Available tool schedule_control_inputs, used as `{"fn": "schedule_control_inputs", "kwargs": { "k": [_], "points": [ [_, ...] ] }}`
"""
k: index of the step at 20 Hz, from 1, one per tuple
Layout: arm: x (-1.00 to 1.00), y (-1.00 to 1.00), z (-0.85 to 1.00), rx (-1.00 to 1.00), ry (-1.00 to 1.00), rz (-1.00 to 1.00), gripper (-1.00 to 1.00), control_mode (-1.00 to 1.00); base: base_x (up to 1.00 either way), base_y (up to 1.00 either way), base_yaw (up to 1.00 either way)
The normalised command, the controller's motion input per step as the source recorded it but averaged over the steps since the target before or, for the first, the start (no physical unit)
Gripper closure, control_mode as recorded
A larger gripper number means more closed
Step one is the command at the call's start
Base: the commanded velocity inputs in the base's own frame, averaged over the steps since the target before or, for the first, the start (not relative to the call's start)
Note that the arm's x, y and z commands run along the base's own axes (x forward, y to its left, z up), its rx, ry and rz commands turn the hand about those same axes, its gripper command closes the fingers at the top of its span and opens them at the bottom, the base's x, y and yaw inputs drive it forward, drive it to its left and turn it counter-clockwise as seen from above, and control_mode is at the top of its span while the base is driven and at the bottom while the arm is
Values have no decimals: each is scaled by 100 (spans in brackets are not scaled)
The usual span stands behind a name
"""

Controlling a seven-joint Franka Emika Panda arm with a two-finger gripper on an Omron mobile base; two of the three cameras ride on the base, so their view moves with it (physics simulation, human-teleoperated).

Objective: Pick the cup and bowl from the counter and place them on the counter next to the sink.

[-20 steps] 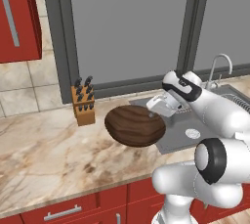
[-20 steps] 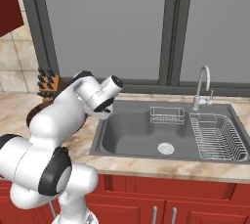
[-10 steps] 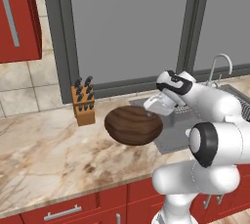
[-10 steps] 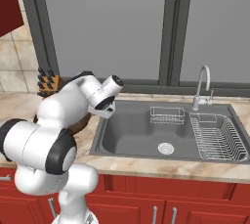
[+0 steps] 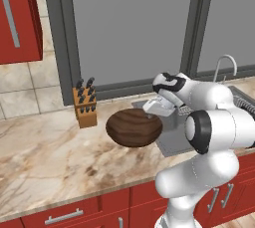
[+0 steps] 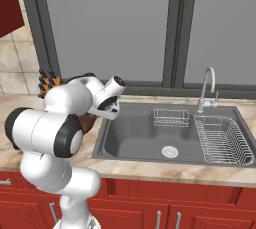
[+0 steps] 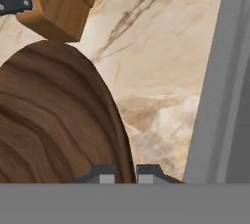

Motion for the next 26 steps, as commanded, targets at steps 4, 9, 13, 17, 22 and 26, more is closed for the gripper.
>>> {"fn": "schedule_control_inputs", "kwargs": {
  "k": [4,9,13,17,22,26],
  "points": [
    [15,0,-20,-4,0,-3,100,-100,0,0,0],
    [2,0,-23,-6,0,-11,100,-100,0,0,0],
    [0,0,-13,-5,0,-20,100,-100,0,0,0],
    [0,0,-15,-3,0,-22,100,-100,0,0,0],
    [0,0,-25,-1,0,-18,100,-100,0,0,0],
    [0,0,-24,-2,0,-14,100,-100,0,0,0]
  ]
}}
